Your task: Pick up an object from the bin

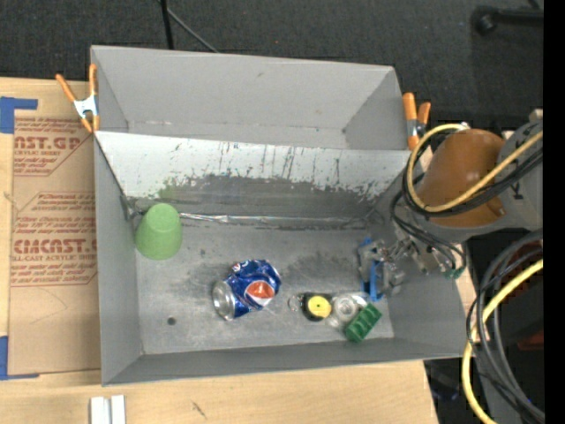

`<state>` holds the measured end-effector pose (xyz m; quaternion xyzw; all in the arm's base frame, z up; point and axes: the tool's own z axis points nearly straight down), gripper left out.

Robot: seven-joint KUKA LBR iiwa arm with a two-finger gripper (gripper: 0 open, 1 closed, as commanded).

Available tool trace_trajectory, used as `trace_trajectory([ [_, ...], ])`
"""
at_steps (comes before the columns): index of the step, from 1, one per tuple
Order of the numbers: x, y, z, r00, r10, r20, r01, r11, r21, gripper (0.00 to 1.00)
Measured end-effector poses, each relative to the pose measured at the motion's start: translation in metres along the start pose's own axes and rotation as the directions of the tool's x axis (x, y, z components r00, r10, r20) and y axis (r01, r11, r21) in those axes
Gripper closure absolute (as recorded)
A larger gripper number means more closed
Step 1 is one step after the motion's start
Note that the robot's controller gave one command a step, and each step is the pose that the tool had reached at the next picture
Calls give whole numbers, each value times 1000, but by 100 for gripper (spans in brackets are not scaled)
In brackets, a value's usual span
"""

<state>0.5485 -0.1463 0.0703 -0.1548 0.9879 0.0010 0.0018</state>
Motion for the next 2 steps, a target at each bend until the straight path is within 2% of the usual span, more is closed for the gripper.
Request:
trace_trajectory([
  [1,-1,1,-19,1000,0,0,0,1000,2,100],
  [2,-2,1,-19,1000,0,-2,0,1000,1,100],
])
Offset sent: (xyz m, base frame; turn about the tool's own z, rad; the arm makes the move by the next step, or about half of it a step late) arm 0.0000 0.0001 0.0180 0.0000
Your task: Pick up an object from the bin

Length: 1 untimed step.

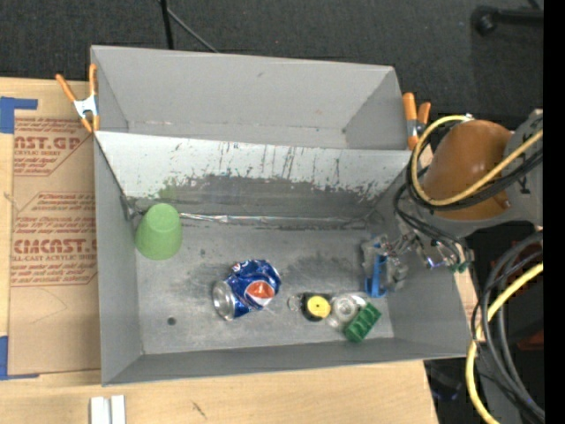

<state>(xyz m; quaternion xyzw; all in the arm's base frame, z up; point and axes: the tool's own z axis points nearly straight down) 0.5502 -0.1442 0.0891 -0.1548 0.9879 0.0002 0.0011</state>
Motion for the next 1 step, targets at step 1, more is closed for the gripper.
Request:
trace_trajectory([
  [1,-2,0,-40,1000,0,3,0,1000,3,100],
])
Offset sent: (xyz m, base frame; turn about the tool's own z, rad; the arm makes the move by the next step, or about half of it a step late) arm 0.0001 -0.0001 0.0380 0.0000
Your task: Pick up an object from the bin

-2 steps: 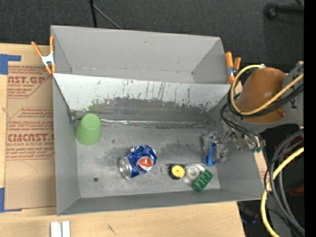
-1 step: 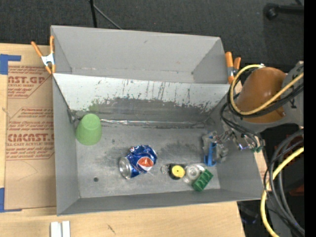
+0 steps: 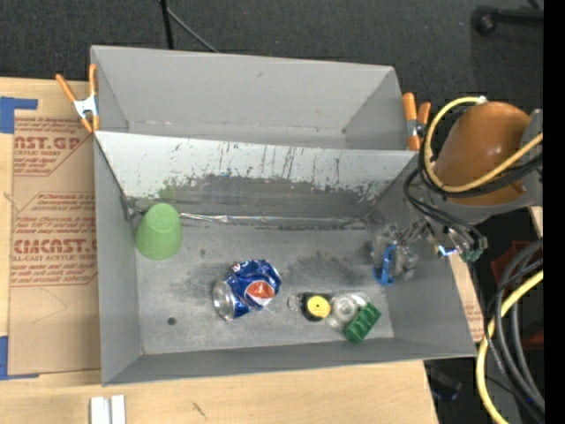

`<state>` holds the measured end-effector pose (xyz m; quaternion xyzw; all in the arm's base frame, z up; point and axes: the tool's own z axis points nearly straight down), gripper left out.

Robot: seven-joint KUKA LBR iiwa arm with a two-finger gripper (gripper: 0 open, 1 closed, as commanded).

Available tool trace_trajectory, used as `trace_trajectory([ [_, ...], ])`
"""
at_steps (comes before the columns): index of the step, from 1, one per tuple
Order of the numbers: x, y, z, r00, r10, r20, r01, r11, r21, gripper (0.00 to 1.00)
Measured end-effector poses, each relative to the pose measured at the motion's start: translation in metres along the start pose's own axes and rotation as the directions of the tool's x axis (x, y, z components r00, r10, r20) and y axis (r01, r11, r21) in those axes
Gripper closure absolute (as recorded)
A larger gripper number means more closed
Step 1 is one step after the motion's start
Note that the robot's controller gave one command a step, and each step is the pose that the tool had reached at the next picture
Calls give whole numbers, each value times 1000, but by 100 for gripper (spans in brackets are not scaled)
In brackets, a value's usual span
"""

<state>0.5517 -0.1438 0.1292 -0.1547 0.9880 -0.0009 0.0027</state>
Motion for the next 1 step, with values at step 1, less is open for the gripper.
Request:
trace_trajectory([
  [1,-2,0,-22,1000,0,-1,0,1000,0,100],
])
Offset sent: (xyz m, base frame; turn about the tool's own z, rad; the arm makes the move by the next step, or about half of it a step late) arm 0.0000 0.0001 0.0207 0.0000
